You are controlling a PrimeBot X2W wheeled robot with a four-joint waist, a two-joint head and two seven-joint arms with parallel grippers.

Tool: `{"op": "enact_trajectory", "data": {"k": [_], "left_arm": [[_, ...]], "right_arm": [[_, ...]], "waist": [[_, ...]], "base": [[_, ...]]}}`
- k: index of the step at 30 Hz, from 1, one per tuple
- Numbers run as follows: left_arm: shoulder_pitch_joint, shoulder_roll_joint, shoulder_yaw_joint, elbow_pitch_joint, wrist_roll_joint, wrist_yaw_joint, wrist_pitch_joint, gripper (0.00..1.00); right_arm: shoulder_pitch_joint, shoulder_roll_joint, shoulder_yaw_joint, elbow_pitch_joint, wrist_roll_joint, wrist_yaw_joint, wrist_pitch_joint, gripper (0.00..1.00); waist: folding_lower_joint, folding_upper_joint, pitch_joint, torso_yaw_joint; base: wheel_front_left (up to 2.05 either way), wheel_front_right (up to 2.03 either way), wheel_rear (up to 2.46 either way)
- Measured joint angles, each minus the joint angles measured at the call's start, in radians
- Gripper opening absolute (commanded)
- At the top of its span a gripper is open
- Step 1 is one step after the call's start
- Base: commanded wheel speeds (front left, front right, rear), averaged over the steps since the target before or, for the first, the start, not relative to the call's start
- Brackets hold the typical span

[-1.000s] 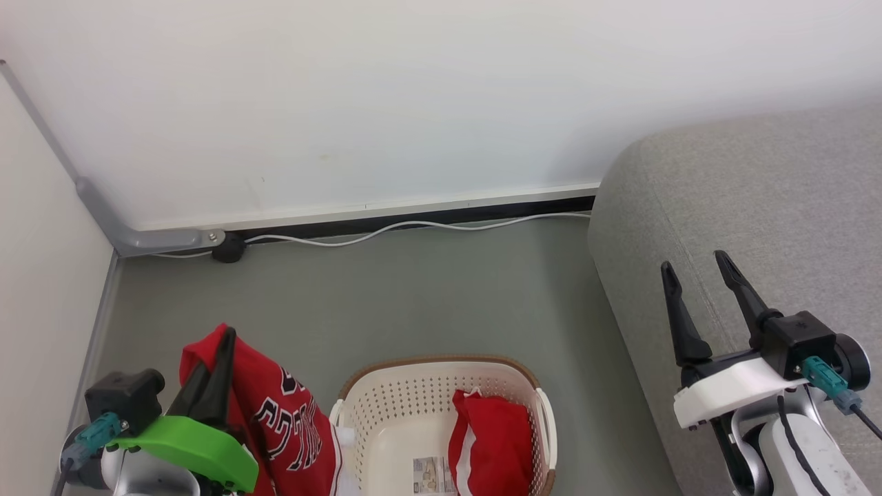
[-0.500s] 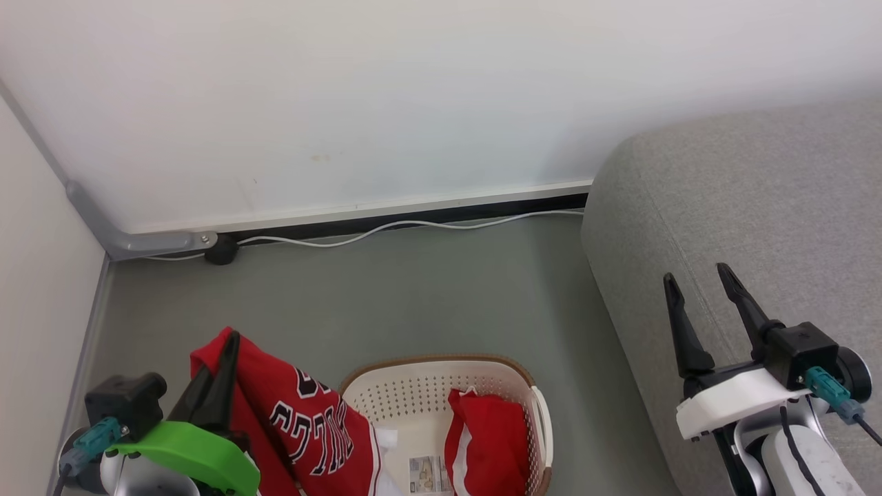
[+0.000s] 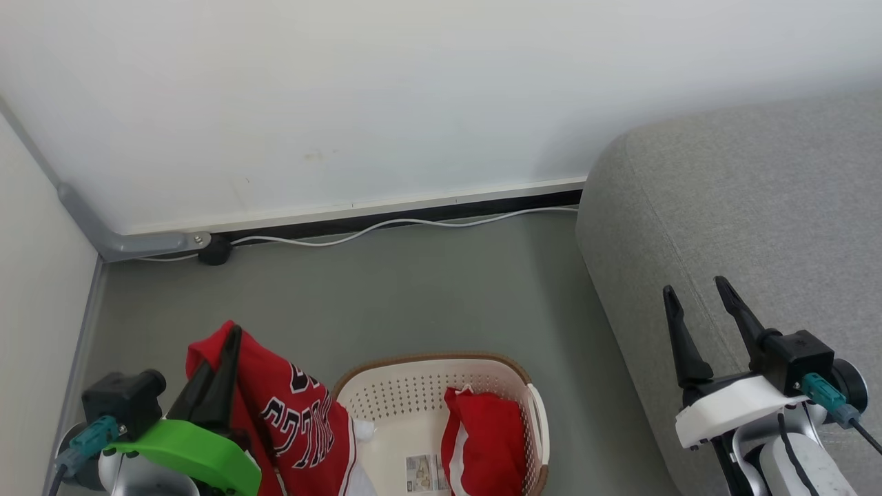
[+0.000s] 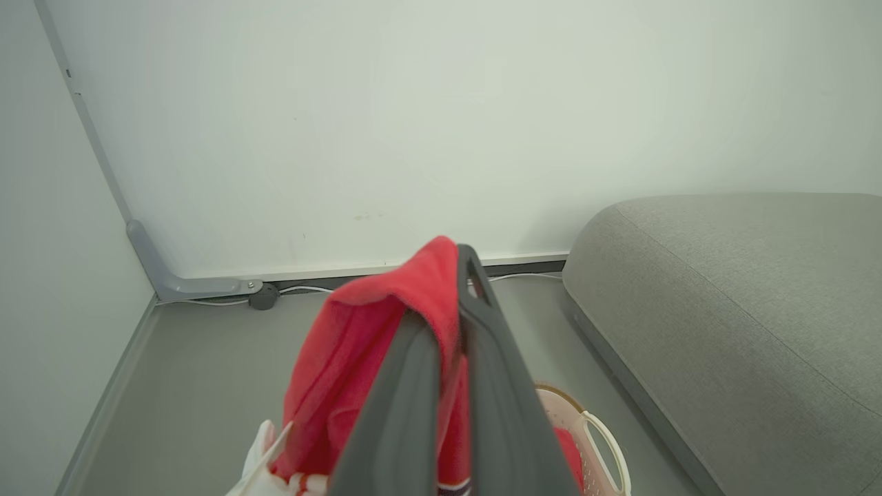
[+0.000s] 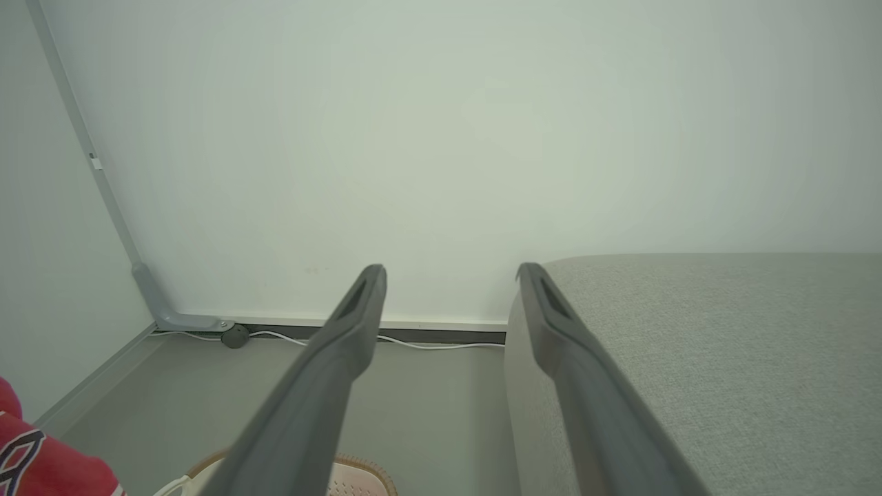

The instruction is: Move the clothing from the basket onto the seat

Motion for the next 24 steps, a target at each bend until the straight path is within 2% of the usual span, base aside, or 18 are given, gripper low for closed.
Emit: {"op": "enact_trajectory", "data": {"k": [11,15,16,20,24], "left_arm": [[0.01,0.007,-0.005,-0.033,0.0,0.002,0.026,0.0],[0.009,0.01,-0.029,-0.062,0.0,0.002,0.039,0.0],[0.009,0.01,-0.029,-0.062,0.0,0.002,0.039,0.0],[-0.004,0.008,-0.091,-0.109,0.0,-0.011,0.056,0.0],[-0.078,-0.015,-0.179,-0.156,0.0,-0.026,0.083,0.0]], "right_arm": [[0.0,0.007,-0.001,0.007,0.0,0.004,0.0,1.0],[-0.002,0.007,0.041,0.003,-0.004,0.044,0.0,1.0],[-0.002,0.007,0.041,0.003,-0.004,0.044,0.0,1.0],[-0.03,0.025,0.151,0.002,-0.03,0.09,0.0,1.0],[-0.073,0.04,0.23,0.001,-0.044,0.1,0.0,1.0]], "waist": [[0.0,0.0,0.003,-0.006],[0.0,0.0,0.008,-0.006],[0.0,0.0,0.008,-0.006],[0.0,0.0,0.013,-0.003],[0.0,0.0,0.016,0.008]], "base": [[0.0,0.0,0.0],[0.0,0.0,0.0],[0.0,0.0,0.0],[0.0,0.0,0.0],[0.0,0.0,0.0]]}}
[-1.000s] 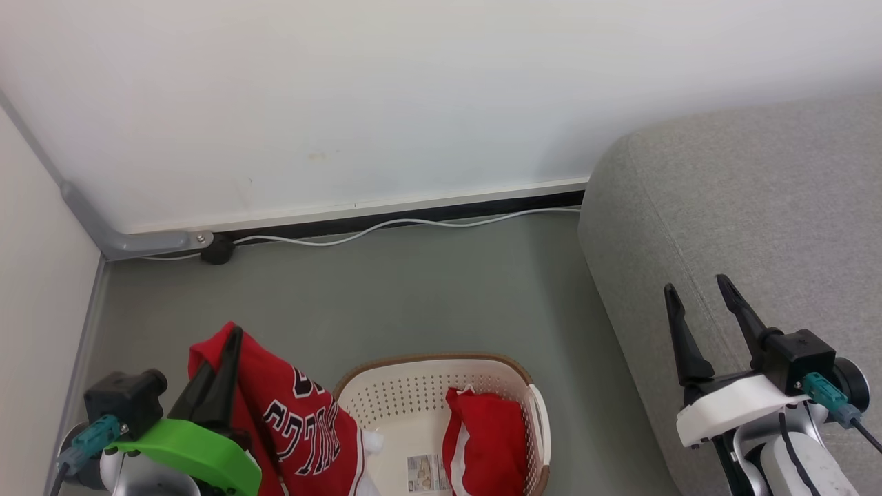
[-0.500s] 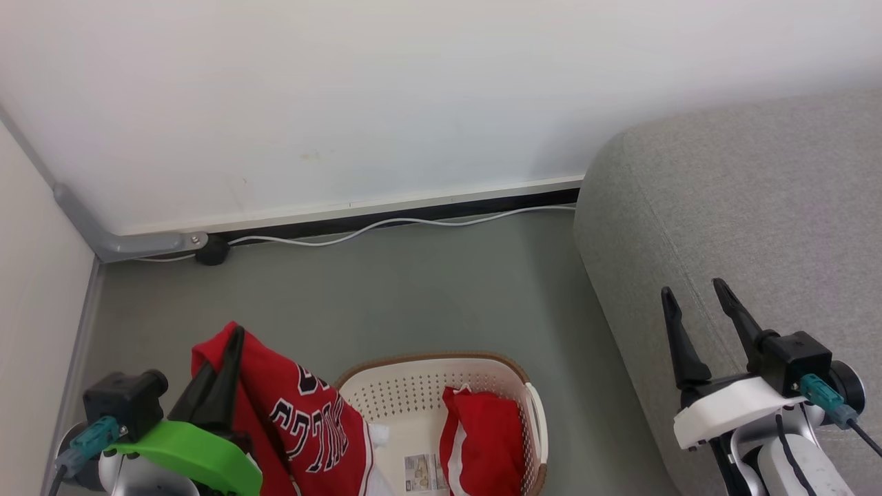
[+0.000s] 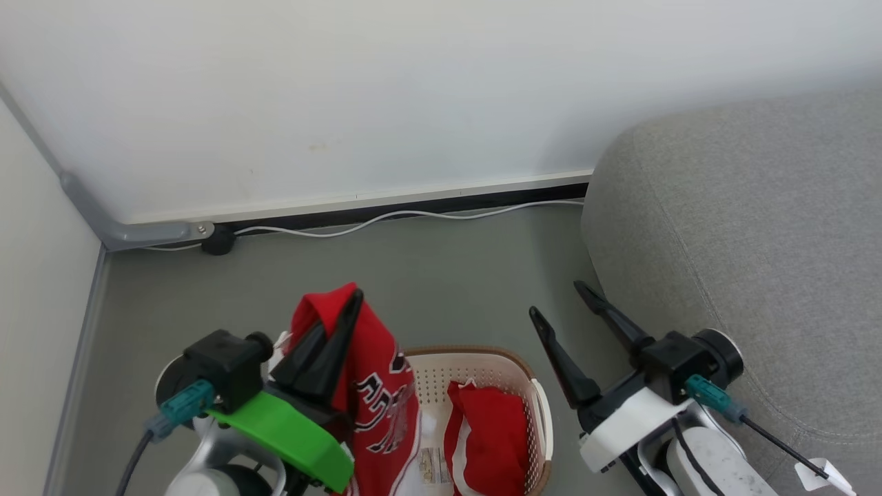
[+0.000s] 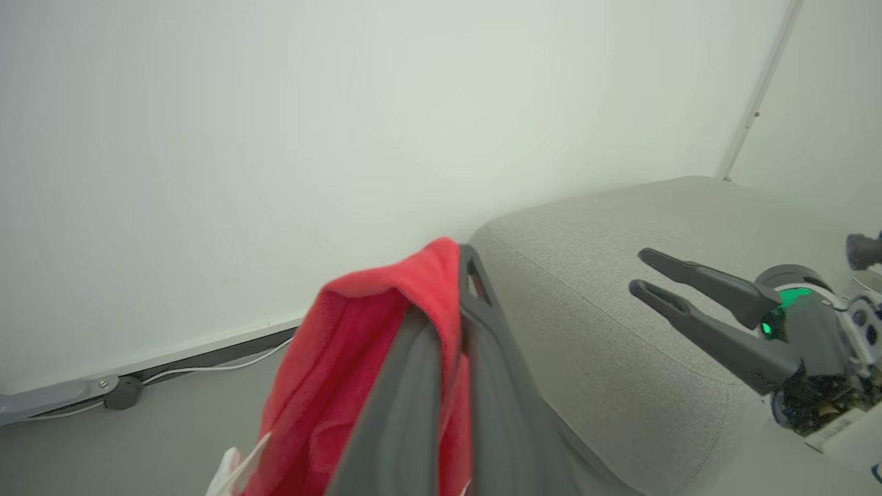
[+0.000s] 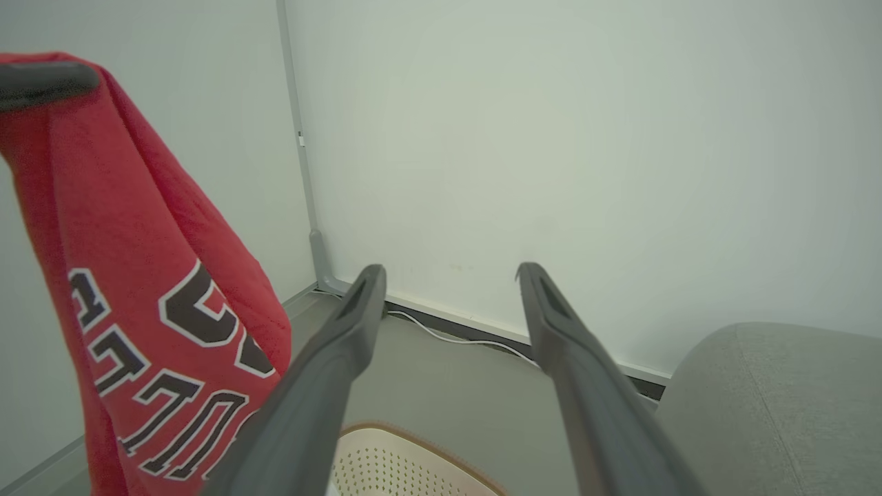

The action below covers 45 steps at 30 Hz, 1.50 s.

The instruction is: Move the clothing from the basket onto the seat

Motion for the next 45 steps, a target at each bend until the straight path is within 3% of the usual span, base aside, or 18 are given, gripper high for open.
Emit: {"op": "enact_trajectory", "data": {"k": [8,21,28,45], "left_arm": [[-0.073,-0.03,-0.133,-0.027,-0.003,-0.01,0.048,0.0],[-0.116,-0.082,-0.277,-0.032,-0.023,-0.018,0.075,0.0],[-0.139,-0.085,-0.28,-0.005,-0.021,-0.018,0.079,0.0],[-0.147,-0.072,-0.363,0.029,-0.103,-0.019,0.128,0.0]], "right_arm": [[-0.049,0.015,0.143,0.025,-0.01,0.014,0.0,1.0],[-0.061,0.026,0.23,0.094,0.055,0.015,0.0,1.0],[-0.066,0.028,0.35,0.118,0.142,0.015,0.0,1.0],[-0.136,0.005,0.409,0.142,0.21,0.016,0.0,1.0]], "waist": [[0.0,0.0,0.008,0.015],[0.0,0.0,0.016,-0.001],[0.0001,0.0,0.015,-0.014],[0.0,0.0,0.015,-0.032]], "base": [[0.0,0.0,0.0],[0.0,0.0,0.0],[0.0,0.0,0.0],[0.0,0.0,0.0]]}}
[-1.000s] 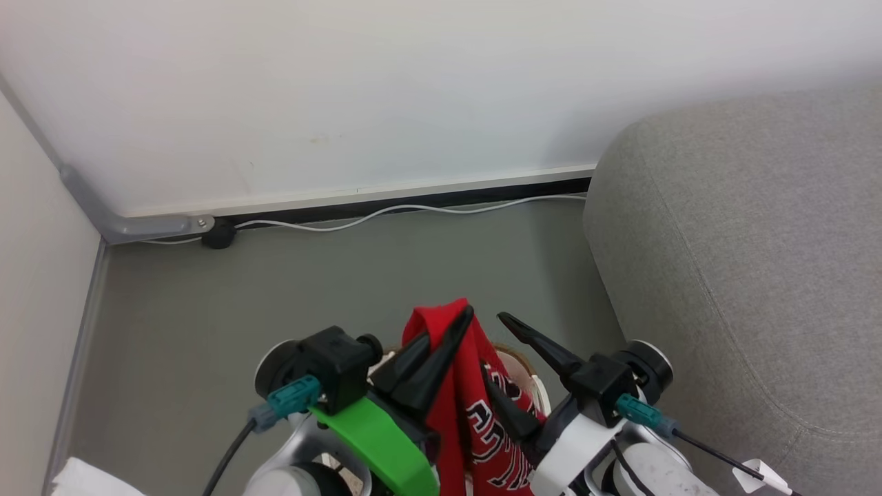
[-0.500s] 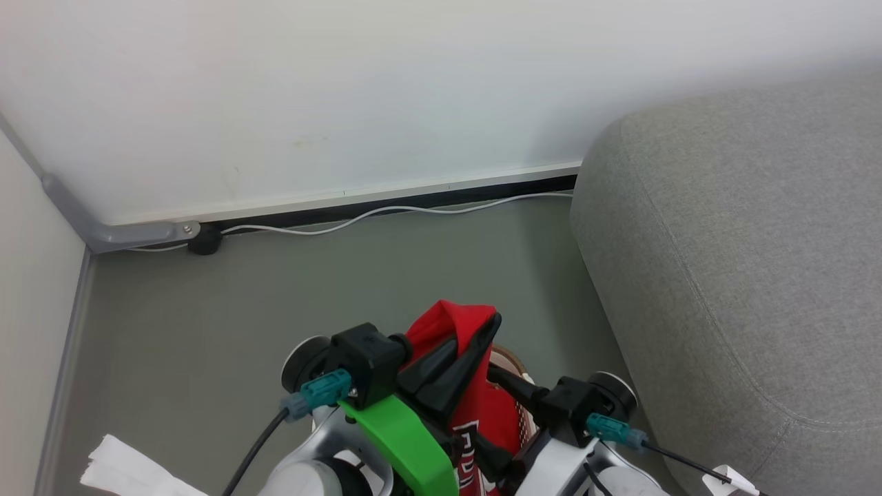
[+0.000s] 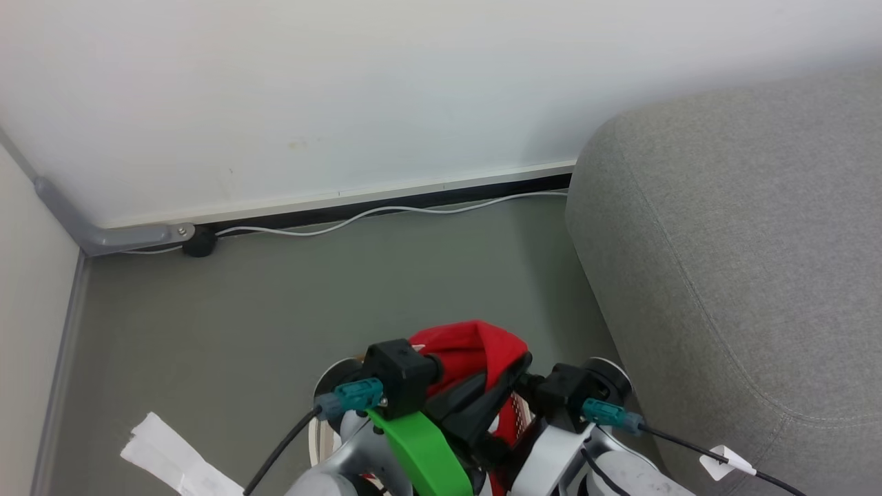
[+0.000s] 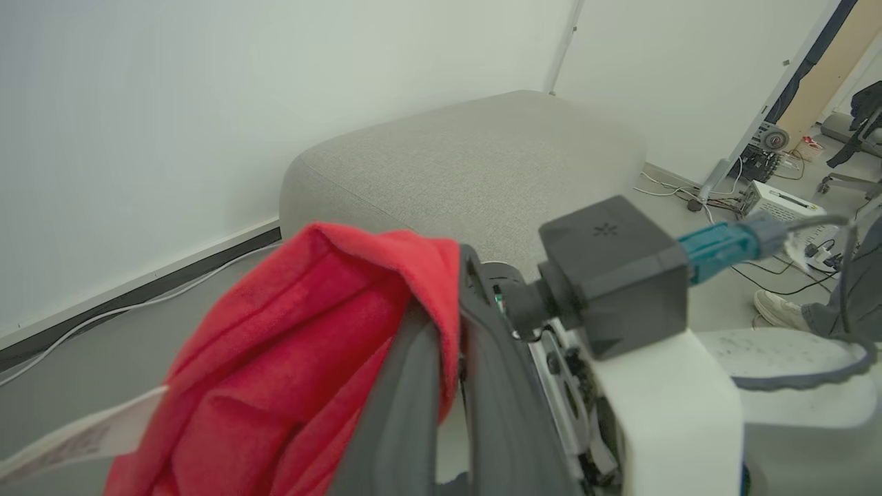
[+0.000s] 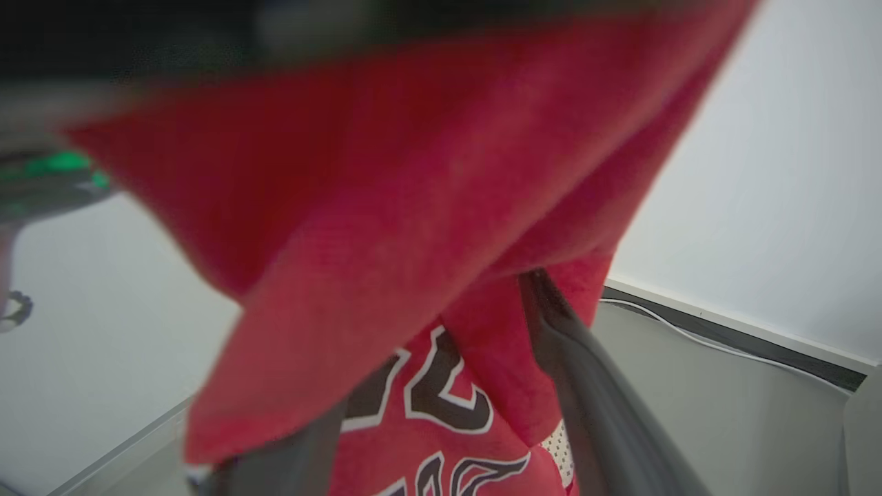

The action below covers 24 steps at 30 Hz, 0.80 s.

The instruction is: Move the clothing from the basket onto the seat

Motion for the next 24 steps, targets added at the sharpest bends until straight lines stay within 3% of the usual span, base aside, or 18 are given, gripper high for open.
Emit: {"op": "enact_trajectory", "data": {"k": [7,8,9,10,11,24], "left_arm": [[-0.025,0.036,-0.035,-0.011,-0.065,0.0,0.016,0.0],[-0.027,0.037,-0.039,-0.014,-0.08,0.0,0.016,0.0],[-0.032,0.039,-0.042,-0.015,-0.091,0.0,0.016,0.0],[-0.039,0.041,-0.045,-0.018,-0.099,0.0,0.016,0.0],[-0.044,0.042,-0.048,-0.022,-0.106,0.0,0.016,0.0],[-0.059,0.081,-0.024,-0.033,-0.123,0.0,0.001,0.0]], "right_arm": [[-0.021,-0.012,0.007,0.0,0.013,0.0,0.0,1.0],[-0.021,-0.014,0.009,0.0,0.021,0.0,0.0,0.96],[-0.021,-0.016,0.012,0.0,0.029,0.0,0.0,0.5],[-0.021,-0.018,0.015,0.0,0.039,0.0,0.0,0.28],[-0.022,-0.02,0.019,0.0,0.047,0.0,0.0,0.0],[-0.04,-0.035,0.053,-0.045,0.132,0.0,0.0,0.0]], "waist": [[0.0,0.0,0.001,-0.005],[0.0,0.0,0.001,-0.005],[0.0,0.0,0.002,-0.005],[0.0,0.0,0.002,-0.006],[0.0,0.0,0.002,-0.006],[0.0,0.0,0.011,-0.008]], "base": [[0.0,0.0,0.0],[0.0,0.0,0.0],[0.0,0.0,0.0],[0.0,0.0,0.0],[0.0,0.0,0.0],[0.0,0.0,0.0]]}}
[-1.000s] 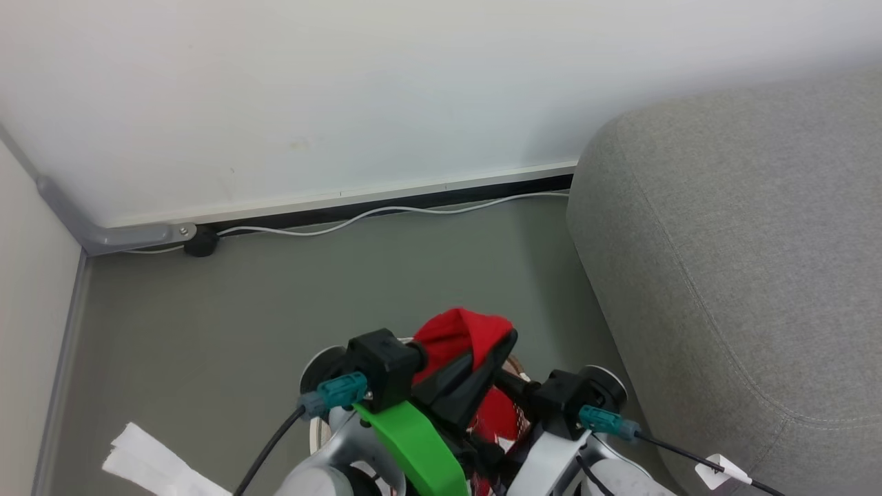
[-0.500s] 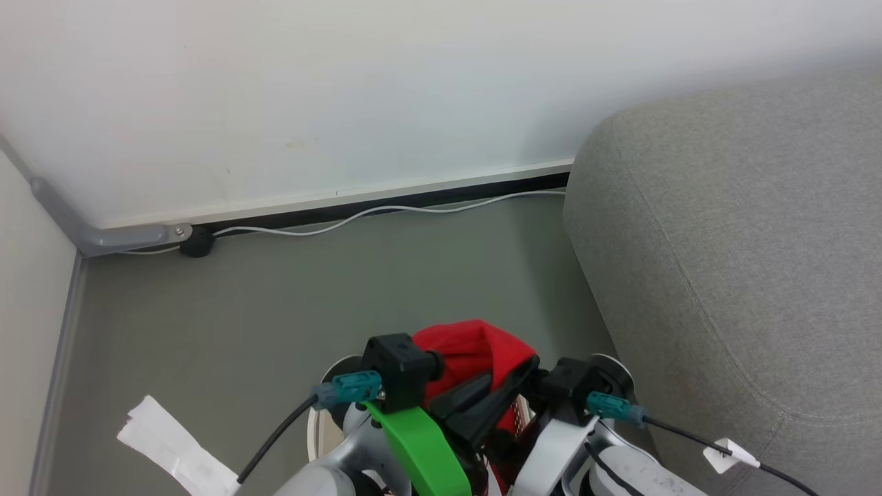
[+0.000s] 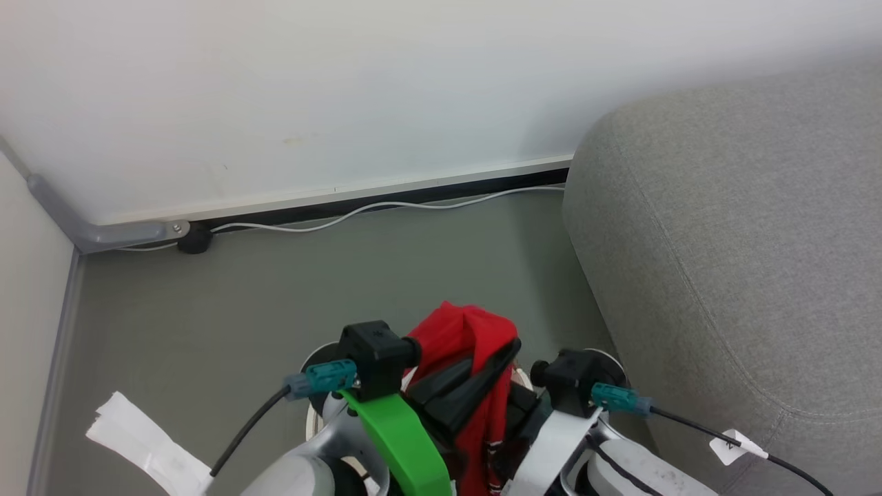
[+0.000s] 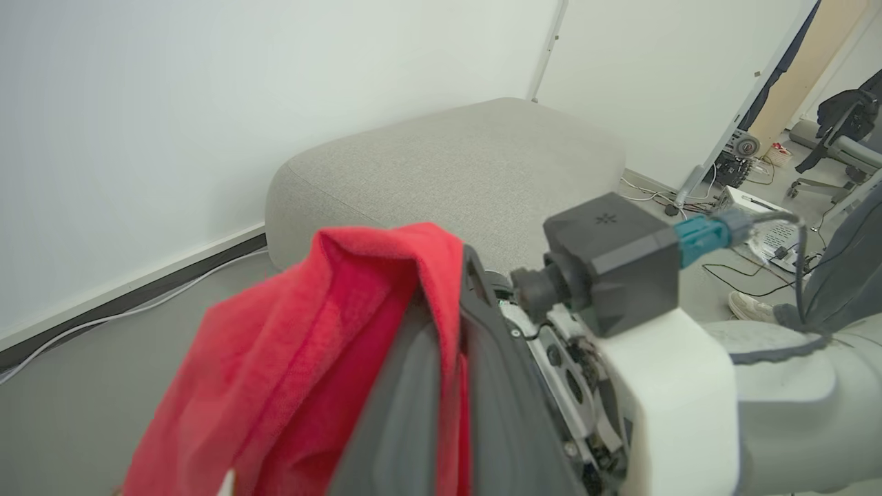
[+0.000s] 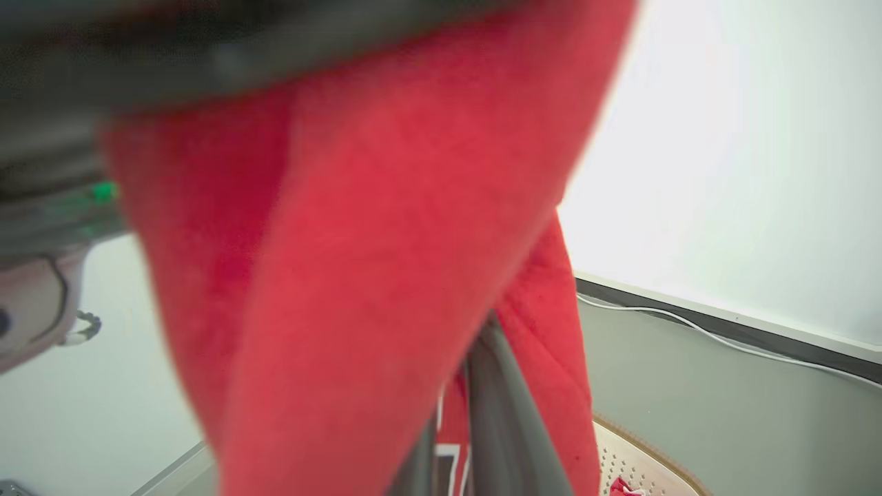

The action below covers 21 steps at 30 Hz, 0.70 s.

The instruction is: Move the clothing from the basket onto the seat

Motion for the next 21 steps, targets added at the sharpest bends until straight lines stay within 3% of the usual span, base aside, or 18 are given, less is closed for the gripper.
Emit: {"op": "enact_trajectory", "data": {"k": [9,20,21], "left_arm": [[0.001,0.055,0.08,0.004,0.0,0.001,-0.027,0.0],[0.008,0.065,0.103,0.01,0.0,0.001,-0.057,0.0],[0.008,0.065,0.104,0.012,0.0,0.001,-0.058,0.06]], "right_arm": [[0.0,-0.032,-0.083,-0.049,0.002,0.0,0.0,0.0],[0.001,-0.075,-0.177,-0.091,0.0,-0.002,0.0,0.0],[0.001,-0.076,-0.181,-0.095,0.0,-0.002,0.0,0.0]], "waist": [[0.0,0.0,0.013,-0.023],[0.0,0.0,0.032,-0.055],[0.0,0.0,0.033,-0.058]], "base": [[0.0,0.0,0.0],[0.0,0.0,0.0],[0.0,0.0,0.0]]}}
